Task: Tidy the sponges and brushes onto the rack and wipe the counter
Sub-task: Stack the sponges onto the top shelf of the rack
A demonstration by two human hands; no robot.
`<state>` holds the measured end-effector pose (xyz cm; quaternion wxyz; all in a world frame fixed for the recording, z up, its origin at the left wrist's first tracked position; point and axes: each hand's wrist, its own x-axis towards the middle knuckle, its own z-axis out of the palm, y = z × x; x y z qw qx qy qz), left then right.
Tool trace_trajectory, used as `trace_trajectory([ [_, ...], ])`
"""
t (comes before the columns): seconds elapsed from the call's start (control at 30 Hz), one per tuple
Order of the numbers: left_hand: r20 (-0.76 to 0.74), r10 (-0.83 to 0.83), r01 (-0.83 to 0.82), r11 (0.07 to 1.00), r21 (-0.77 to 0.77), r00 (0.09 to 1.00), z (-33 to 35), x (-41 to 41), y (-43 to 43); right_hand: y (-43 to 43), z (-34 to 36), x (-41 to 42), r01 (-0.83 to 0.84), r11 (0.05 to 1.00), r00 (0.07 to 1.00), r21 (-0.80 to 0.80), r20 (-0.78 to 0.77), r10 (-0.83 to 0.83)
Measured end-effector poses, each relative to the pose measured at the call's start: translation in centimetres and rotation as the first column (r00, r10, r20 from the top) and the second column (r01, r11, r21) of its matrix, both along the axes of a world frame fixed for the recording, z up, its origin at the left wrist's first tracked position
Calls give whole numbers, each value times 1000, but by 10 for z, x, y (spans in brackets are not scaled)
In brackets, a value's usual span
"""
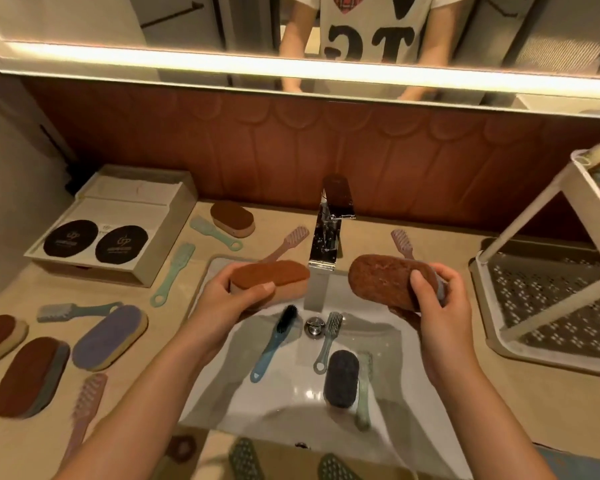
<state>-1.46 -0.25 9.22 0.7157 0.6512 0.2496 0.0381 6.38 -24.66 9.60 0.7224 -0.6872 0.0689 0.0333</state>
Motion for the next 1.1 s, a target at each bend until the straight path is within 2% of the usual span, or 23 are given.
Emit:
trace_trajectory([
  [0.1, -6, -68, 68, 991, 115, 998, 0, -5, -15, 7, 8, -7, 66, 934, 969, 352, -247, 25],
  [0.2, -40, -177, 181, 956, 230, 983, 3, -7, -32, 14, 8, -14, 98, 879, 906, 466, -407, 114],
  [0.33, 38, -350, 325, 901, 288, 936, 10, -4, -50, 17, 4, -25, 6, 938, 891, 348, -428, 152],
  [0.5, 86, -480, 433, 844, 317, 873, 13, -4, -60, 17, 8, -30, 52, 932, 871, 360, -472, 134],
  [0.83, 206, -486, 432, 864, 261, 849, 17, -9, -79, 9, 7, -53, -107, 950, 870, 295, -434, 233],
  [1.0, 192, -486, 430, 861, 271, 853, 15, -8, -82, 3, -4, -55, -212, 972, 894, 101, -383, 234],
  [1.1, 161, -495, 440, 851, 285, 854, 15, -9, -81, -5, -6, -54, -300, 952, 923, -64, -269, 273],
])
